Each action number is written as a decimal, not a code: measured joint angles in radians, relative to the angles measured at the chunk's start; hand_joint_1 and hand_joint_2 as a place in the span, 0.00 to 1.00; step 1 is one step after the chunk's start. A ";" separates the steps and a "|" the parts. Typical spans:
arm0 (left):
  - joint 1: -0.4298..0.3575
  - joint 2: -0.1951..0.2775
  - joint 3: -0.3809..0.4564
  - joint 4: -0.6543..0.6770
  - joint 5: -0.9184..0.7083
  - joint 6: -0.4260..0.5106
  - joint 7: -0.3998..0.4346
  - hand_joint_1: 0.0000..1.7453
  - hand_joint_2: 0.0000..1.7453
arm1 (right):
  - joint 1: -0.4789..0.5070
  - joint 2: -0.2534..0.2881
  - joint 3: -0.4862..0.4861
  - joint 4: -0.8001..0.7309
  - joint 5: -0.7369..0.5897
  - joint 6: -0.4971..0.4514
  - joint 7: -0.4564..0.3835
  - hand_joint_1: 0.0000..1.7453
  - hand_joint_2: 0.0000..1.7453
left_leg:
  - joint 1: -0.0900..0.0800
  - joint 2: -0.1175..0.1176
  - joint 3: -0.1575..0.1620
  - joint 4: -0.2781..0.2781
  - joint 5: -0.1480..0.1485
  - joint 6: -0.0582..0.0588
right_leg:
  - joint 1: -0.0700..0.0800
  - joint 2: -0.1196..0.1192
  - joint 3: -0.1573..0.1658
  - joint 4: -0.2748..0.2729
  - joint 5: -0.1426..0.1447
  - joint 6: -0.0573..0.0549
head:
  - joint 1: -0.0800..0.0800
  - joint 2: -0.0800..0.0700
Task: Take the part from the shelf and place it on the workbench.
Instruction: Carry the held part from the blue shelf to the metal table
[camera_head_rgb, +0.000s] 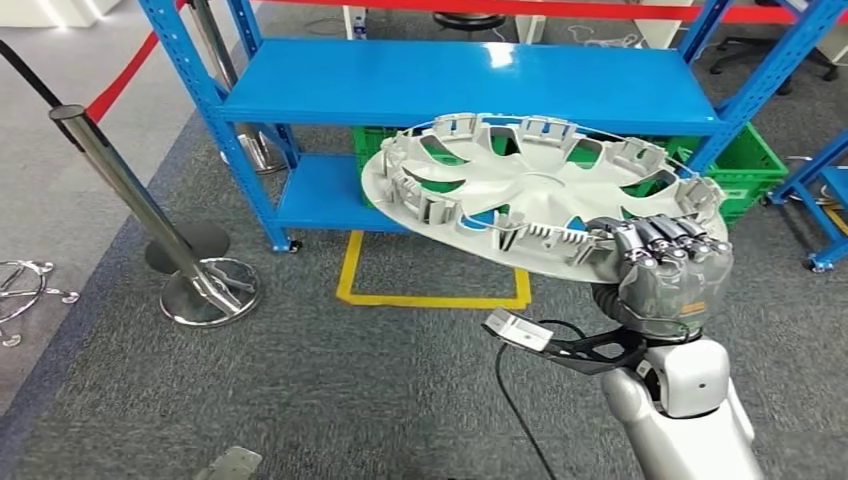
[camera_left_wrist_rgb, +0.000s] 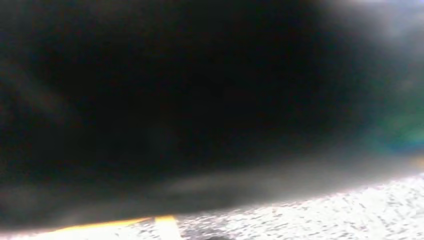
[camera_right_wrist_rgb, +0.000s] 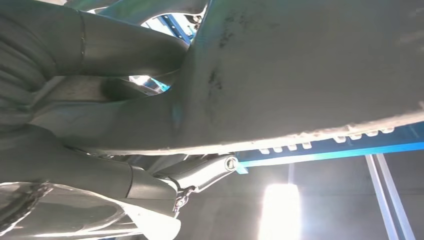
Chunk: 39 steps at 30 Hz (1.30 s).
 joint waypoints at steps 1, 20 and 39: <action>0.000 0.000 -0.002 0.000 0.000 -0.001 0.000 0.00 0.00 | 0.000 0.000 0.000 0.001 0.000 0.000 0.001 1.00 1.00 | -0.001 0.000 -0.018 0.001 0.013 0.000 | 0.000 0.000 0.005 0.039 0.000 0.001 | 0.000 0.000; 0.005 0.006 -0.007 0.004 -0.004 -0.006 0.000 0.00 0.00 | -0.009 0.000 0.005 0.013 0.000 0.000 0.007 1.00 1.00 | 0.003 -0.005 0.007 0.159 -0.054 -0.054 | 0.011 -0.004 0.087 -0.254 0.184 -0.053 | -0.005 0.000; 0.001 0.003 -0.012 0.007 -0.004 -0.008 -0.002 0.00 0.00 | -0.015 -0.003 0.015 0.020 0.000 0.000 0.016 1.00 1.00 | -0.005 0.004 -0.102 0.002 0.114 -0.036 | 0.013 0.003 0.264 -0.282 0.036 -0.030 | 0.002 0.000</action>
